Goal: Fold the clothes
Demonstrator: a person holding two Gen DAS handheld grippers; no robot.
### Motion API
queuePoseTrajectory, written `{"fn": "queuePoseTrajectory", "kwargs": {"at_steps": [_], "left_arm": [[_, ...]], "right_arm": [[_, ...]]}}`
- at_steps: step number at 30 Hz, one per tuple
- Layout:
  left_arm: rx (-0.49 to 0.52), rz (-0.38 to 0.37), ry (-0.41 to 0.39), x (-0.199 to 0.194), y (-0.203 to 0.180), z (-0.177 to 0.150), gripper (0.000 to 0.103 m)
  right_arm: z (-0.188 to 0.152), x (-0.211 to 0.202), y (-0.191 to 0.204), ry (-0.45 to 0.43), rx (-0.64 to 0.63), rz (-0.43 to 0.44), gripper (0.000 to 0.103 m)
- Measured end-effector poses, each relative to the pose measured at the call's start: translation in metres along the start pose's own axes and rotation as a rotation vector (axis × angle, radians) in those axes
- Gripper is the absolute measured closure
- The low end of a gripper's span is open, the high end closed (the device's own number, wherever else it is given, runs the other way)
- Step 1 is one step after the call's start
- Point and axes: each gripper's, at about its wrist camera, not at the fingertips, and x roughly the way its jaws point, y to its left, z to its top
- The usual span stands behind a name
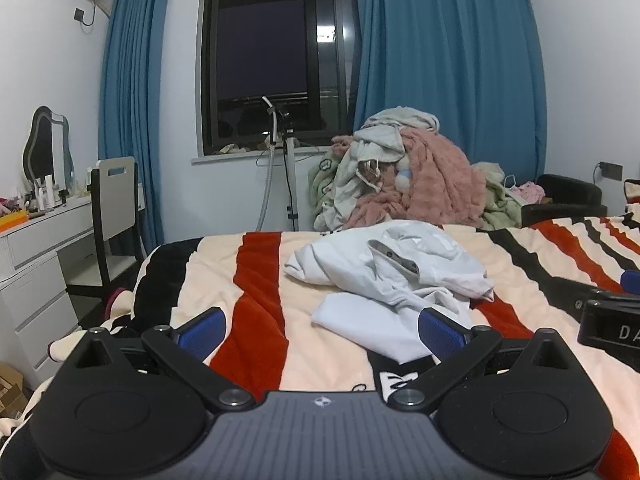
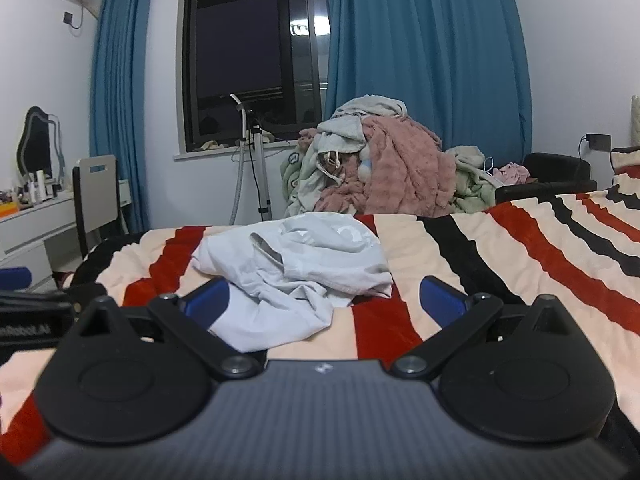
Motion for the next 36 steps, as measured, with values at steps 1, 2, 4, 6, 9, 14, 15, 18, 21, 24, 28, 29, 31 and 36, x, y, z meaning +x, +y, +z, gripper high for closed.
{"fn": "queuePoseTrajectory", "kwargs": {"at_steps": [1, 2, 4, 6, 9, 14, 15, 18, 21, 24, 28, 29, 31, 36], "left_arm": [[0.001, 0.002, -0.001, 0.000, 0.000, 0.000, 0.000], [0.001, 0.005, -0.003, -0.001, 0.000, -0.001, 0.000], [0.003, 0.010, -0.006, -0.001, 0.001, -0.002, 0.000], [0.004, 0.014, -0.009, -0.002, 0.001, -0.003, 0.000], [0.019, 0.020, -0.008, -0.002, 0.000, -0.002, 0.000], [0.018, 0.040, -0.053, -0.008, -0.002, -0.001, 0.000], [0.016, 0.043, -0.052, -0.008, -0.002, -0.002, 0.000], [0.010, 0.048, -0.038, -0.004, -0.001, -0.003, 0.000], [-0.001, 0.003, -0.015, 0.001, -0.001, -0.004, 0.000], [0.007, -0.019, -0.004, 0.002, -0.003, -0.008, 0.000], [0.008, -0.025, -0.006, 0.004, -0.002, -0.013, 0.000], [0.001, -0.028, -0.004, 0.004, -0.001, -0.014, 0.000], [-0.026, -0.043, 0.004, 0.006, 0.001, -0.016, 0.000], [-0.045, -0.024, -0.019, 0.006, 0.002, -0.018, 0.000]], "right_arm": [[0.000, 0.000, 0.000, 0.002, 0.000, -0.002, 0.000], [-0.001, 0.001, -0.001, 0.006, 0.001, -0.005, 0.000], [-0.001, 0.005, -0.001, 0.027, -0.005, -0.012, 0.000], [0.000, 0.009, 0.004, 0.030, -0.022, -0.015, 0.000], [-0.001, 0.002, 0.002, 0.006, 0.000, -0.006, 0.000], [0.000, 0.006, -0.006, 0.026, 0.012, -0.015, 0.000], [0.000, 0.006, -0.006, 0.024, 0.012, -0.026, 0.000], [0.002, 0.006, -0.007, 0.025, 0.013, -0.057, 0.000], [0.003, 0.007, -0.013, 0.035, 0.056, -0.029, 0.000], [0.003, 0.007, -0.016, 0.036, 0.089, -0.013, 0.000], [0.003, 0.002, -0.018, 0.012, 0.110, -0.011, 0.000], [0.003, 0.001, -0.017, 0.000, 0.101, -0.019, 0.000], [0.003, 0.000, -0.015, -0.013, 0.083, -0.024, 0.000], [0.005, 0.000, -0.010, -0.036, 0.041, -0.021, 0.000]]}}
